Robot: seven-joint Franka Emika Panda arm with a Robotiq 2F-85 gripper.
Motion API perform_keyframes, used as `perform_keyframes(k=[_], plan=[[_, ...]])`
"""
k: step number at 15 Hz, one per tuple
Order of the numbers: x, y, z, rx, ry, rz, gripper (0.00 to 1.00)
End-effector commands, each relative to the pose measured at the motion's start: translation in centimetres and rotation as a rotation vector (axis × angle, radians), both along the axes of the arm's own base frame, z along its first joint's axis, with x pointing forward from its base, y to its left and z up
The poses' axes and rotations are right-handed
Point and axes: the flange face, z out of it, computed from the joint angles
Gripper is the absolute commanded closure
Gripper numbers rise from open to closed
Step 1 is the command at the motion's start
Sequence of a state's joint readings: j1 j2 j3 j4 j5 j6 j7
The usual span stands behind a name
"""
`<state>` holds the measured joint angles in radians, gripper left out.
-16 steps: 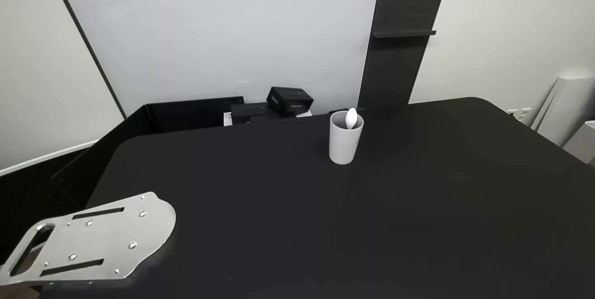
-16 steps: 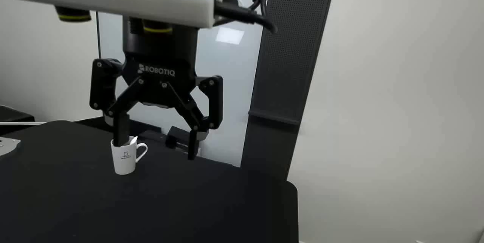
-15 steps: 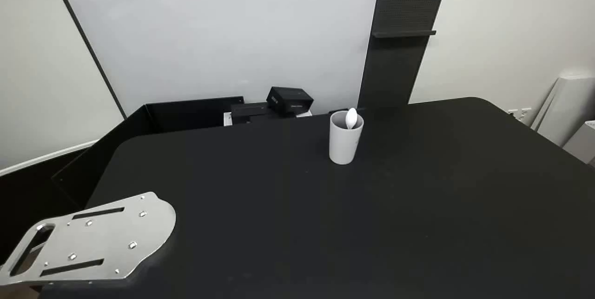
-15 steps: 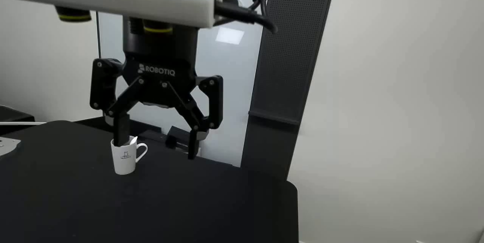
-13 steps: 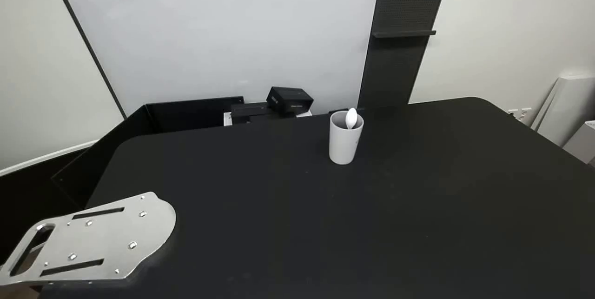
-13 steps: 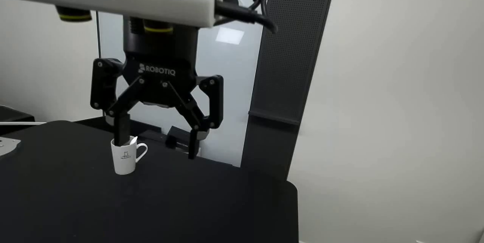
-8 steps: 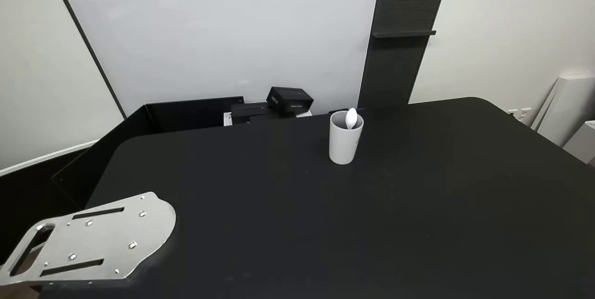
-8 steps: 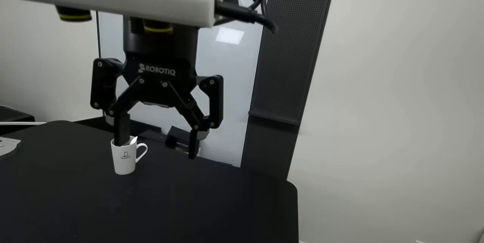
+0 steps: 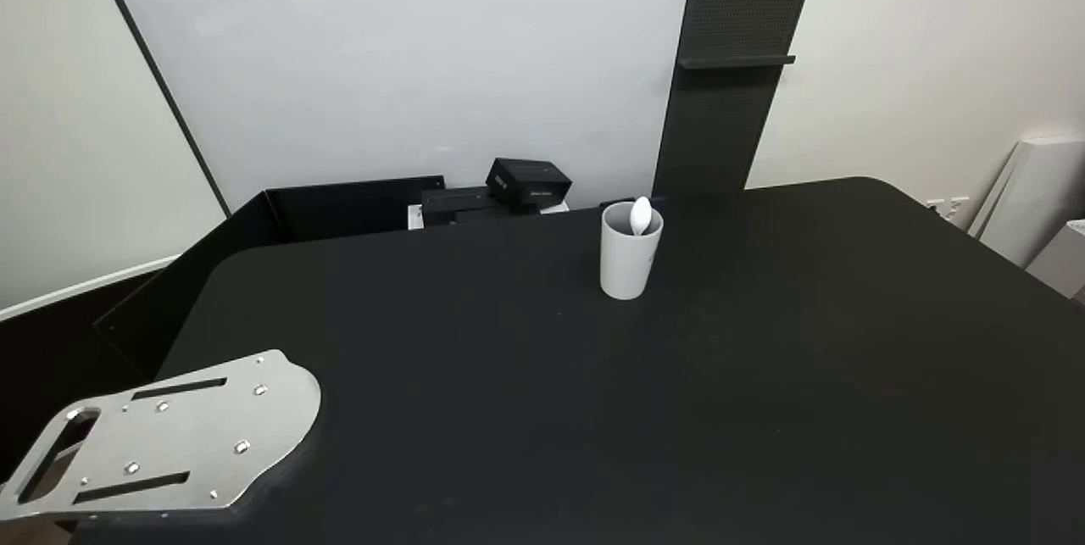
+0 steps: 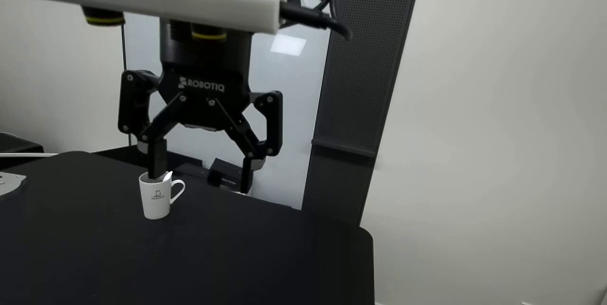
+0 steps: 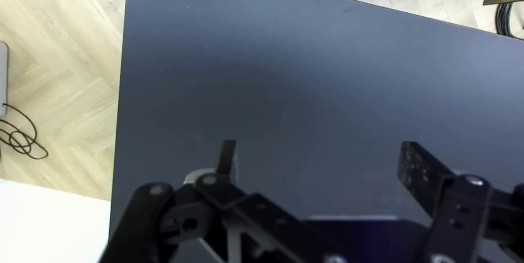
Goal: Remove the white spoon from the white mug
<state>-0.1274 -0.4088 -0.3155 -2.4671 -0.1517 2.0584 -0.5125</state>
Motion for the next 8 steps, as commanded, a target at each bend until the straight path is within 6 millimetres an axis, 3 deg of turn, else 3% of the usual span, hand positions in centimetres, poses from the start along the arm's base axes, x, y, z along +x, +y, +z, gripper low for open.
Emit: perform_keyframes(k=[1, 8], plan=[[4.9, 0.3, 1.1, 0.017, -0.007, 0.059, 0.00], [16.8, 5.7, 0.9, 0.051, -0.016, 0.169, 0.00]])
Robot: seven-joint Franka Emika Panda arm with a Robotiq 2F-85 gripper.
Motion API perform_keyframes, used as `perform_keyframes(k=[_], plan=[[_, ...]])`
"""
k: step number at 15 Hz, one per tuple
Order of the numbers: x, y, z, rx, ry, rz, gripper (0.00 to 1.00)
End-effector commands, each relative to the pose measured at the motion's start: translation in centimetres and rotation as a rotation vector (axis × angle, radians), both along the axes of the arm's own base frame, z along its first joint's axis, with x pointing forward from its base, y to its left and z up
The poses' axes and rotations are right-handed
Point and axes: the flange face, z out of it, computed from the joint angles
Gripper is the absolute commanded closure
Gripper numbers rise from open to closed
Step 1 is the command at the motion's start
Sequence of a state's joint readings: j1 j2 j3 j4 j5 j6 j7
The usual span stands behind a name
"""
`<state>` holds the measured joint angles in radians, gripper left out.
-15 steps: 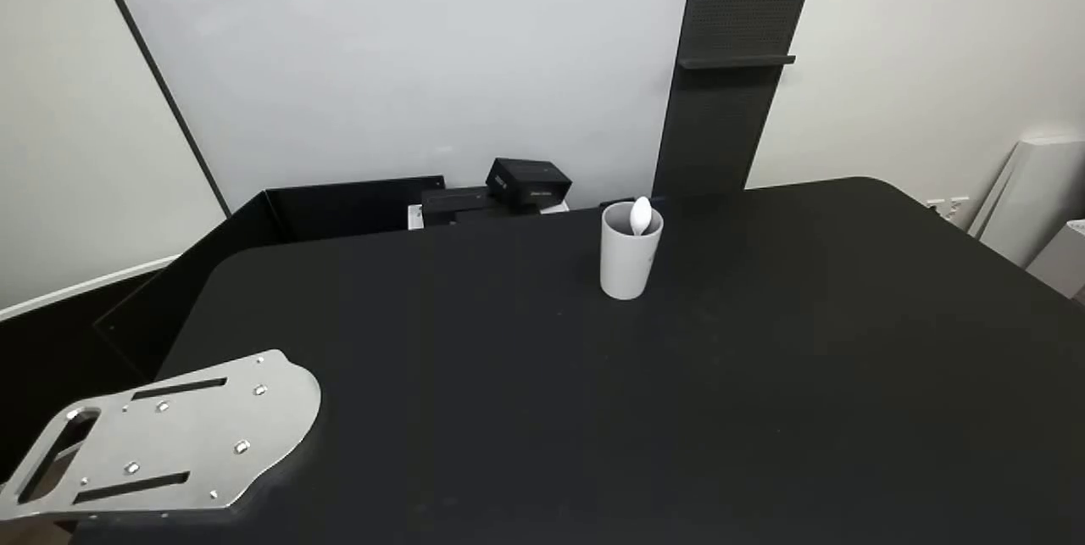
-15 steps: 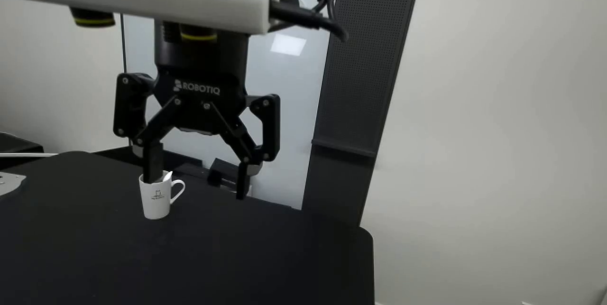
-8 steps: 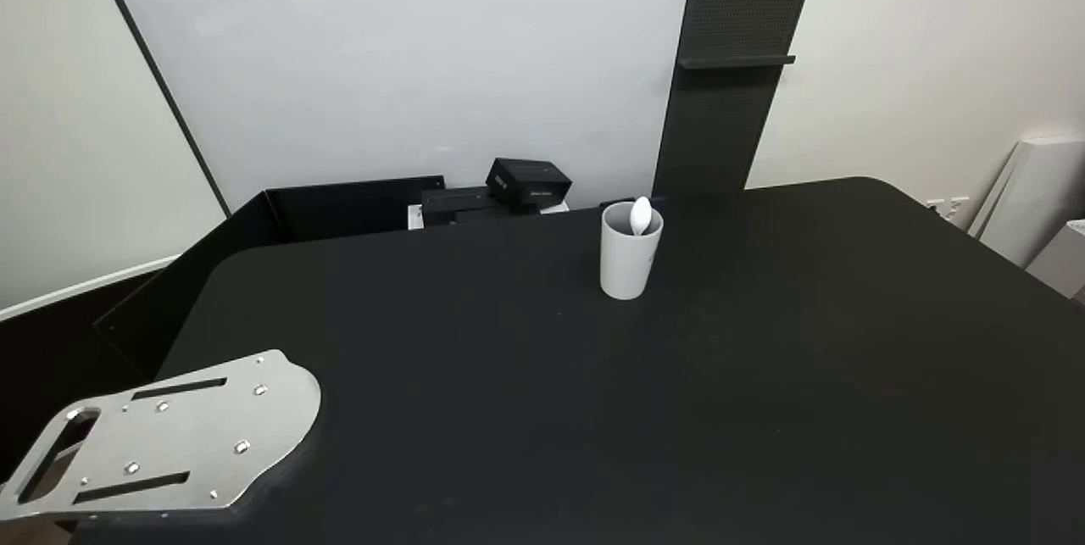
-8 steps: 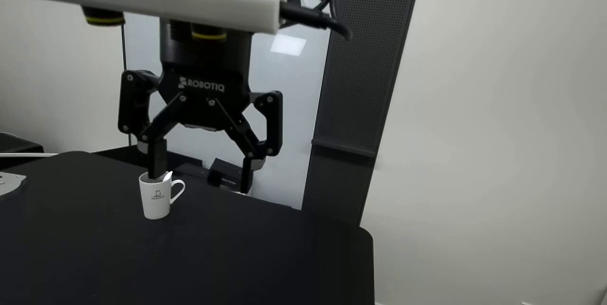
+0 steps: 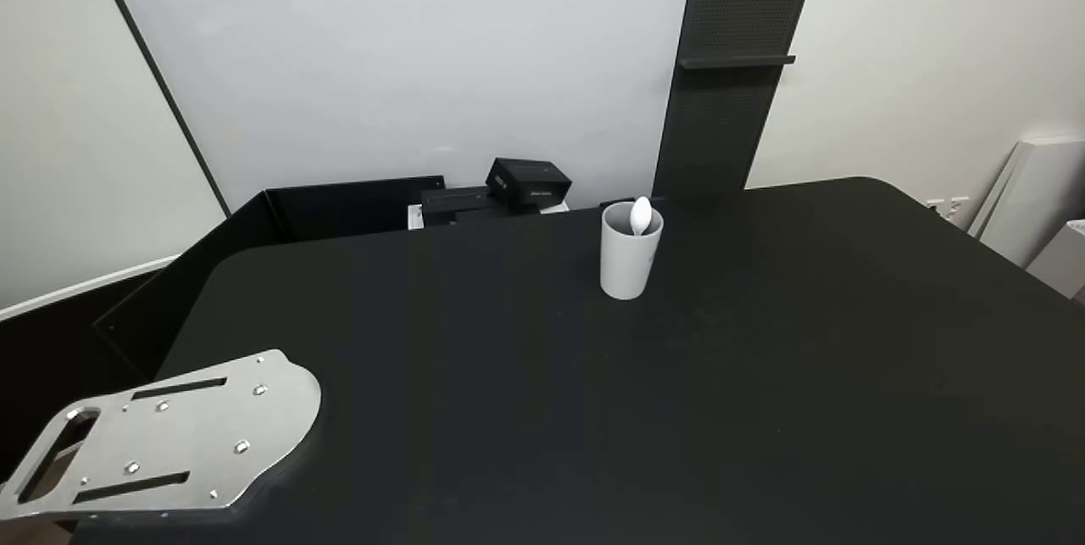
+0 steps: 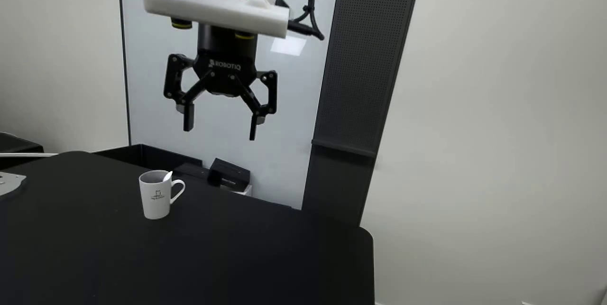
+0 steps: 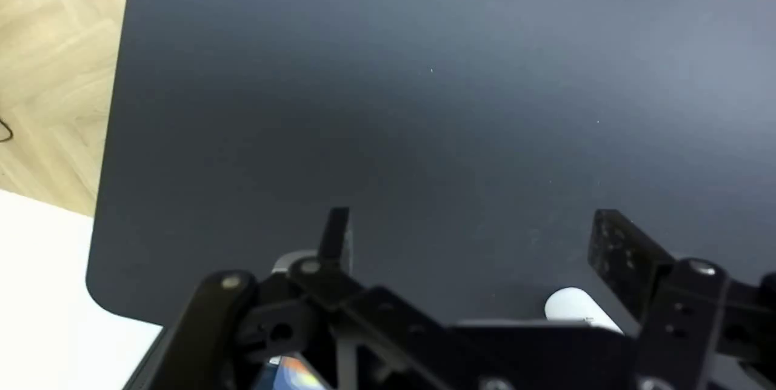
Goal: Remove the white spoon from the white mug
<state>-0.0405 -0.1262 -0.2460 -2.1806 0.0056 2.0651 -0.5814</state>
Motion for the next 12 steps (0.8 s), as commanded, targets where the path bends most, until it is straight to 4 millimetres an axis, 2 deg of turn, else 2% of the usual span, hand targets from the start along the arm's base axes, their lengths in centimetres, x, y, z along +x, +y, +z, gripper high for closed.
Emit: perform_keyframes(k=[1, 7, 12], plan=[[6.8, 2.2, -0.3, 0.013, 0.017, 0.057, 0.00], [15.3, 7.2, -0.7, 0.017, 0.012, 0.134, 0.00], [19.6, 12.0, -2.5, 0.033, 0.050, 0.214, 0.00]])
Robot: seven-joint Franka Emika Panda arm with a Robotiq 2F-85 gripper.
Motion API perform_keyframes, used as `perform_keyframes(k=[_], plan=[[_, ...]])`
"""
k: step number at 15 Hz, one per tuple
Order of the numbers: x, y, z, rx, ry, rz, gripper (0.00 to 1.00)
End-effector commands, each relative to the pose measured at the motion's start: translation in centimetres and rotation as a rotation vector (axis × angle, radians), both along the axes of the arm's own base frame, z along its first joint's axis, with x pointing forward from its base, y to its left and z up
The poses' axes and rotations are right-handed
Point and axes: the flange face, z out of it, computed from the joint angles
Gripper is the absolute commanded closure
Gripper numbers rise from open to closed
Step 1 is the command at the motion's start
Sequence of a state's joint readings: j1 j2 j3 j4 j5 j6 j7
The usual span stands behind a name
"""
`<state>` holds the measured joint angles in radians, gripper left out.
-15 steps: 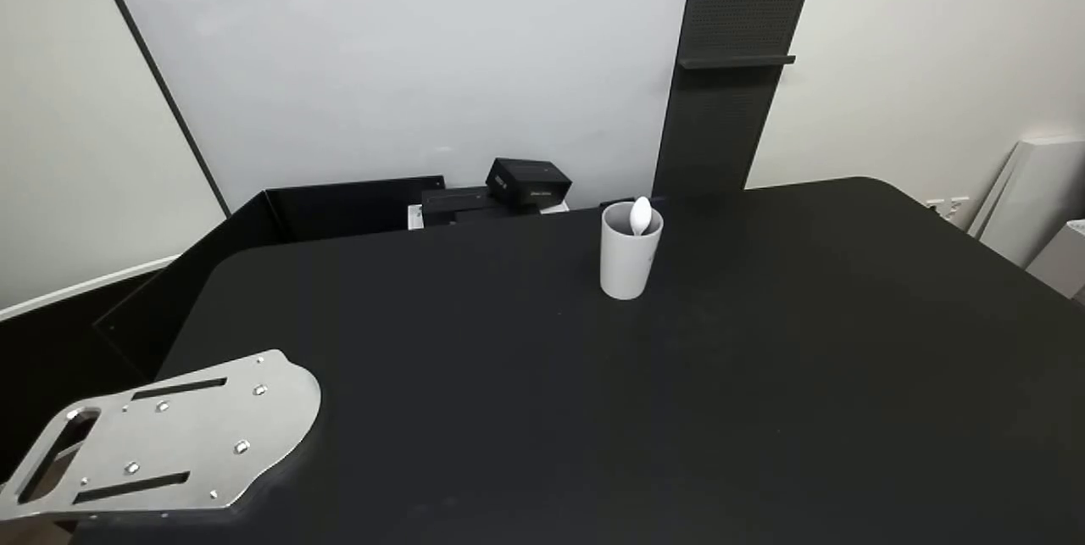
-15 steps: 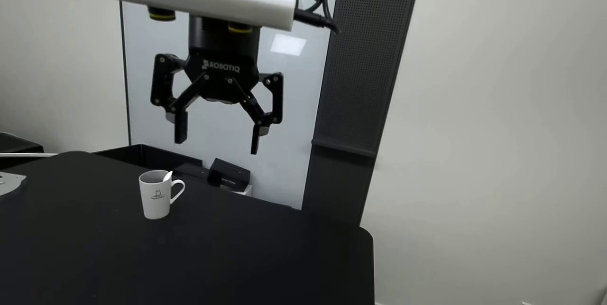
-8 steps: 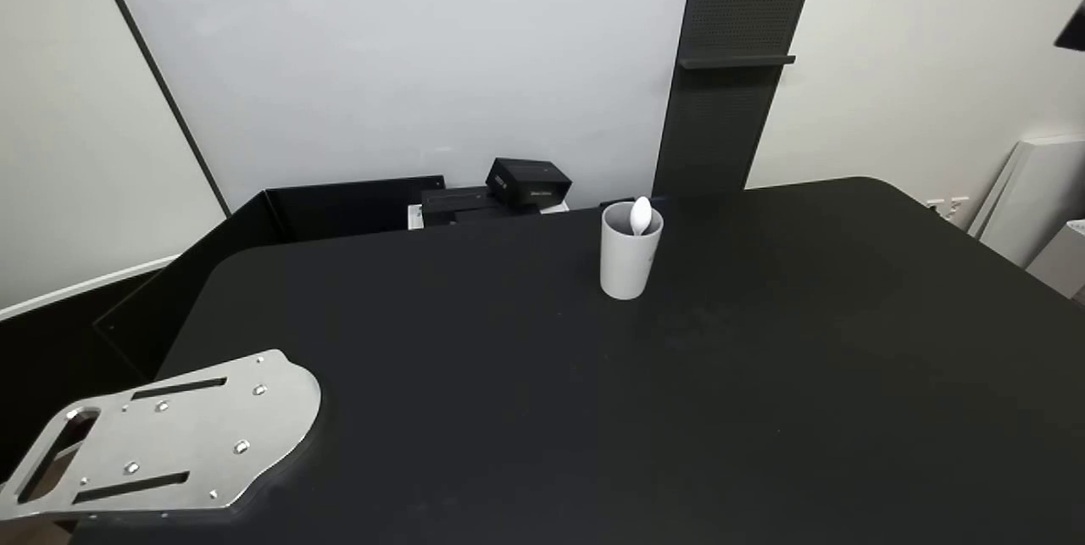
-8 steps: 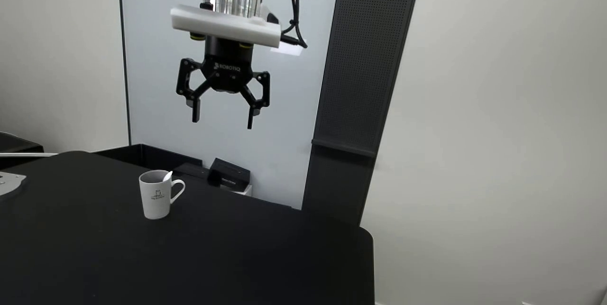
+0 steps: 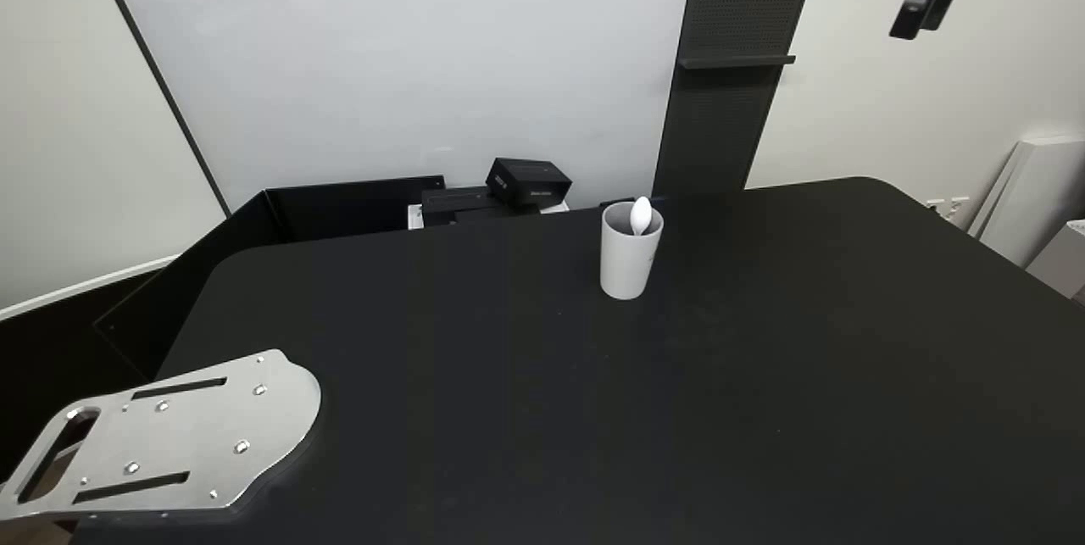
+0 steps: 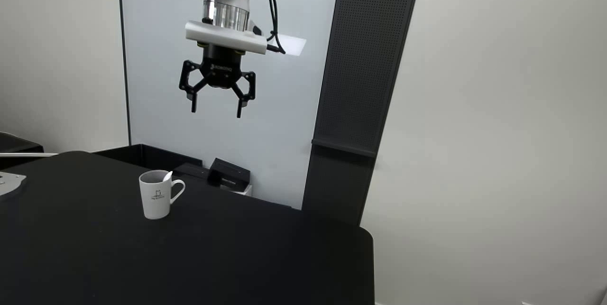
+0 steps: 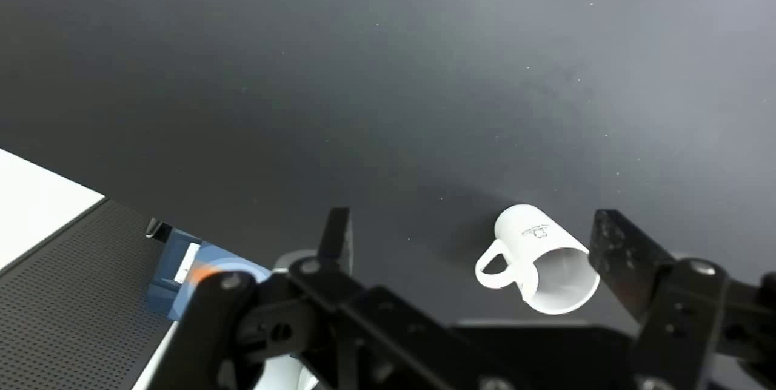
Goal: Remove the white spoon from the white mug
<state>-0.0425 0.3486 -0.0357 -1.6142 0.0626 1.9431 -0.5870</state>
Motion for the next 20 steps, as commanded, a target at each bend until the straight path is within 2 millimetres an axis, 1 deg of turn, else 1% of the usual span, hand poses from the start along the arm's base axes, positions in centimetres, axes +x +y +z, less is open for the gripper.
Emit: perform_keyframes(k=[1, 6, 7, 9, 13, 20], plan=[[3.4, 2.8, -0.9, 0.022, 0.036, 0.037, 0.00], [5.4, 7.2, -2.6, 0.051, 0.066, 0.121, 0.00], [4.2, 6.4, -2.8, 0.046, 0.057, 0.106, 0.00], [4.4, 7.0, -3.4, 0.050, 0.062, 0.115, 0.00], [4.4, 6.5, -3.5, 0.050, 0.062, 0.108, 0.00], [4.4, 6.5, -3.5, 0.050, 0.062, 0.109, 0.00]])
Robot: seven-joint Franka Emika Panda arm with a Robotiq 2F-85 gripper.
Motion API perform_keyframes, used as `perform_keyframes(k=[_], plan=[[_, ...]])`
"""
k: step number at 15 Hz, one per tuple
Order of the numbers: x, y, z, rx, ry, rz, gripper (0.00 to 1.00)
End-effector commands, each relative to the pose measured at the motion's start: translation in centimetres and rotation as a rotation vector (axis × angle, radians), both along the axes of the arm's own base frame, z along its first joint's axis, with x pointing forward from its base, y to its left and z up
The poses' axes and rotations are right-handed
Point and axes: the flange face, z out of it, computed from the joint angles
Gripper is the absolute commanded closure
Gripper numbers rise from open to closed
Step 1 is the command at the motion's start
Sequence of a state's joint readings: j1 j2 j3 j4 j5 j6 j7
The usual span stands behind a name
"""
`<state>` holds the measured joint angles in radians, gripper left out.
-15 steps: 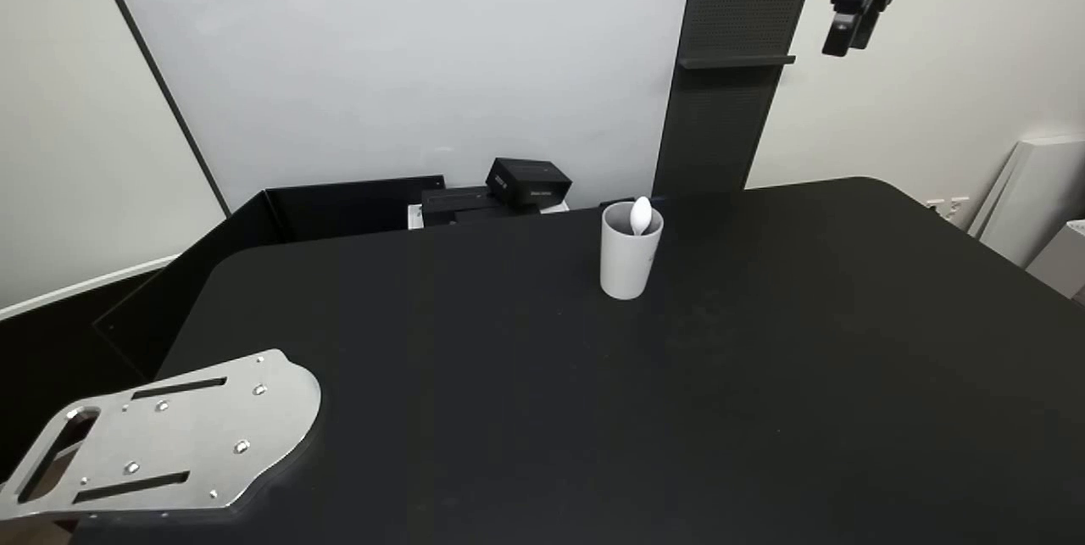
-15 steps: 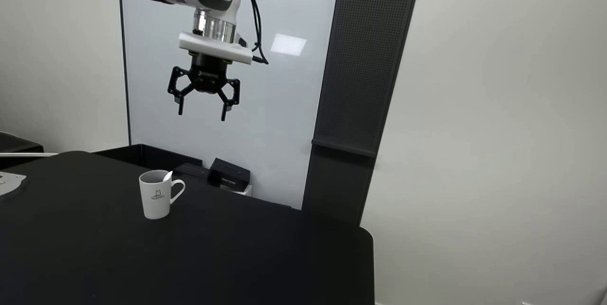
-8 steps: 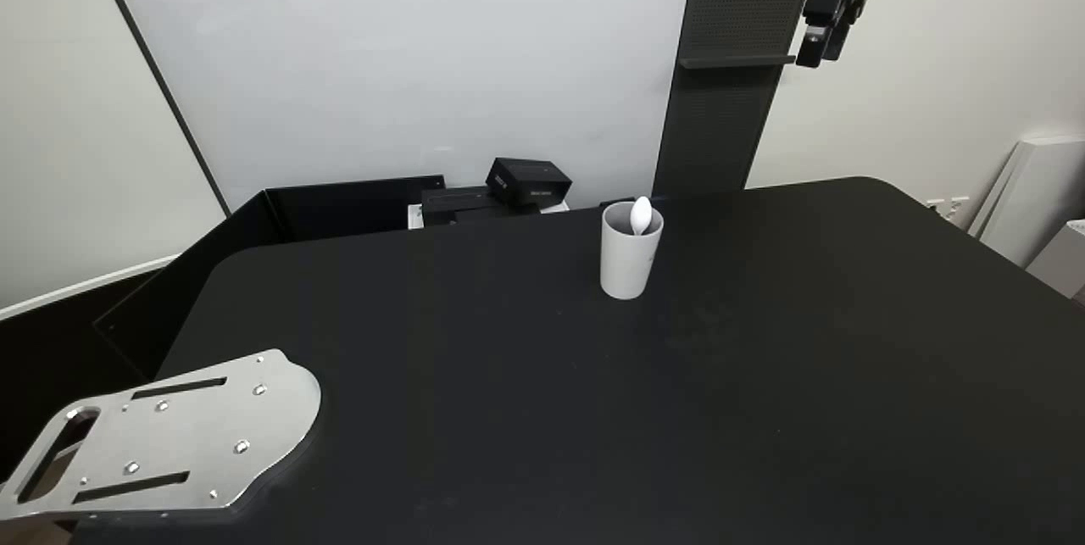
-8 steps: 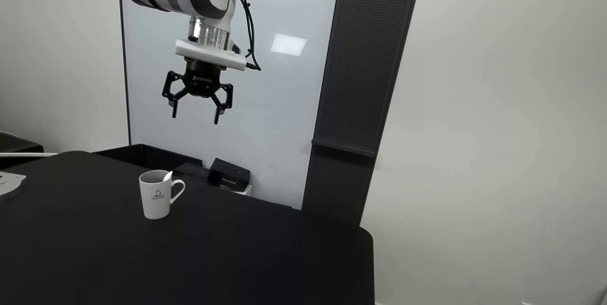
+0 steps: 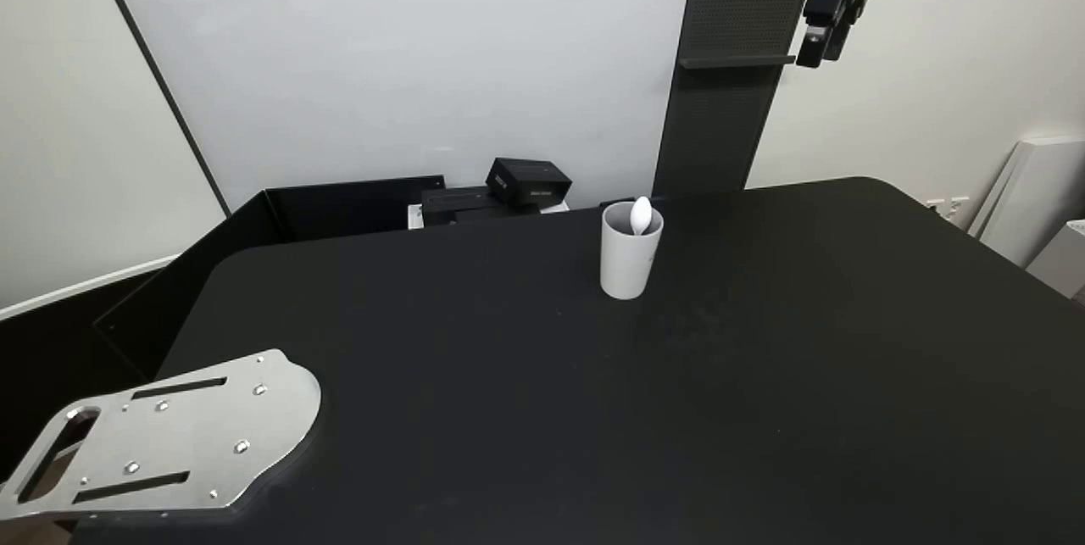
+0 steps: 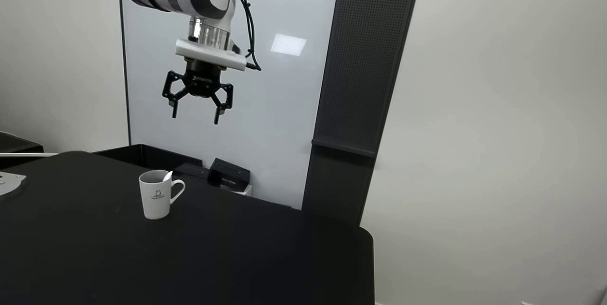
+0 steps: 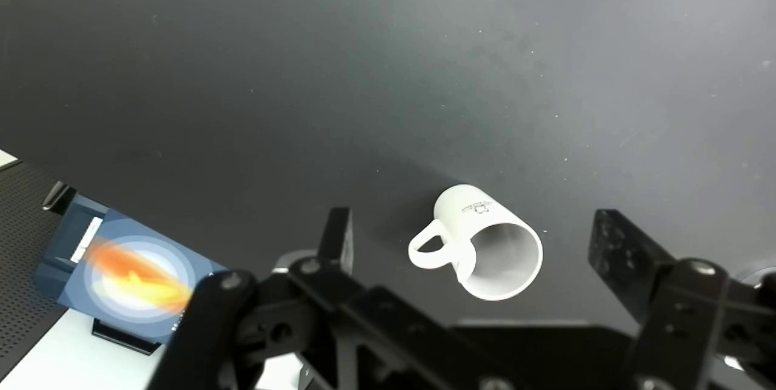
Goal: Remove the white spoon from the white mug
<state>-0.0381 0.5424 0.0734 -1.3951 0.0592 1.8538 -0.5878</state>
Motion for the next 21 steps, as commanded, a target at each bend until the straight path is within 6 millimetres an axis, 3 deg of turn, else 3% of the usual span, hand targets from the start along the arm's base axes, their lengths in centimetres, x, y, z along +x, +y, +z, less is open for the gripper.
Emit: perform_keyframes(k=[1, 7, 14, 21], plan=[[0.0, 0.0, 0.1, 0.000, 0.001, 0.000, 0.00], [0.5, -0.3, 0.0, 0.003, -0.004, -0.006, 0.00], [3.8, 0.4, -0.8, 0.029, -0.027, -0.035, 0.00], [6.9, 4.1, -4.3, 0.052, -0.006, -0.011, 0.00]])
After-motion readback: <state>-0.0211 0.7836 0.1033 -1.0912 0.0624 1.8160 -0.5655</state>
